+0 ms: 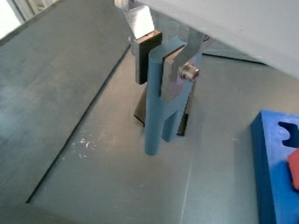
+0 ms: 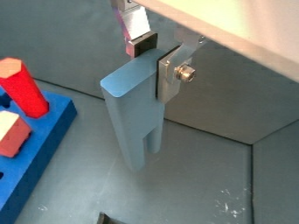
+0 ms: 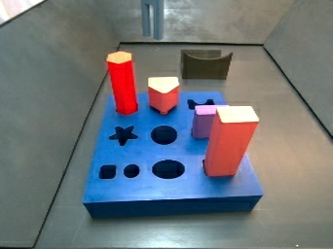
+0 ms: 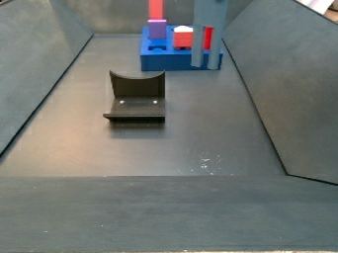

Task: Pick up the square-circle object. Move up. Place the square-circle object on the fixture. Regrasp the square-circle object. Rotate the square-circle object. Move to above the board. Insert the square-circle object.
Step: Rotate the square-circle object.

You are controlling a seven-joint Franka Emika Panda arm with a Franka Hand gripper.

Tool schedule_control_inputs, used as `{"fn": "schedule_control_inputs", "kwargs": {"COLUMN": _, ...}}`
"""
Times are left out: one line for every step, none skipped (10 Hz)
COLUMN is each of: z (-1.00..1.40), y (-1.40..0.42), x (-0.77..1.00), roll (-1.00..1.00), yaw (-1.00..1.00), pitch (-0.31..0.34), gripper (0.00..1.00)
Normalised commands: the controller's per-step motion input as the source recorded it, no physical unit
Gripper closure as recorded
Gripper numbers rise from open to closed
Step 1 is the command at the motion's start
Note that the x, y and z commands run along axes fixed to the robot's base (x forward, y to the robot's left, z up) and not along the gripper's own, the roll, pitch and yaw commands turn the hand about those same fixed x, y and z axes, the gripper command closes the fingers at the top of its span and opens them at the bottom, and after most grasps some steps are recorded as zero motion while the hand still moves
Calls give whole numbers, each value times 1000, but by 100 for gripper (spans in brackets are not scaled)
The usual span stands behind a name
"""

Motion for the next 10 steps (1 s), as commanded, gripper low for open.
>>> {"fn": "schedule_control_inputs", "kwargs": {"z": 11, "y": 4, "x": 33, "roll": -201, "yaw": -43, "pitch": 98, "gripper": 100}}
{"fn": "schedule_control_inputs", "kwargs": {"z": 0, "y": 39, "x": 10, "roll": -54, "yaw": -1000, "pitch": 24, "gripper": 100}}
{"fn": "schedule_control_inputs", "kwargs": {"z": -1, "y": 40, "x": 9, "roll": -53, "yaw": -1000, "pitch": 19, "gripper": 100}}
{"fn": "schedule_control_inputs", "kwargs": {"z": -2, "y": 34, "x": 9, "roll": -59, "yaw": -1000, "pitch": 22, "gripper": 100}}
{"fn": "schedule_control_inputs", "kwargs": {"z": -2, "y": 29, "x": 9, "roll": -65, "yaw": -1000, "pitch": 24, "gripper": 100}}
{"fn": "schedule_control_inputs", "kwargs": {"z": -2, "y": 28, "x": 9, "roll": -76, "yaw": -1000, "pitch": 28, "gripper": 100}}
{"fn": "schedule_control_inputs", "kwargs": {"z": -2, "y": 28, "x": 9, "roll": -82, "yaw": -1000, "pitch": 30, "gripper": 100}}
{"fn": "schedule_control_inputs", "kwargs": {"z": -2, "y": 27, "x": 9, "roll": -100, "yaw": -1000, "pitch": 37, "gripper": 100}}
{"fn": "schedule_control_inputs", "kwargs": {"z": -2, "y": 26, "x": 10, "roll": -118, "yaw": -1000, "pitch": 44, "gripper": 100}}
{"fn": "schedule_control_inputs", "kwargs": {"z": -2, "y": 26, "x": 10, "roll": -145, "yaw": -1000, "pitch": 54, "gripper": 100}}
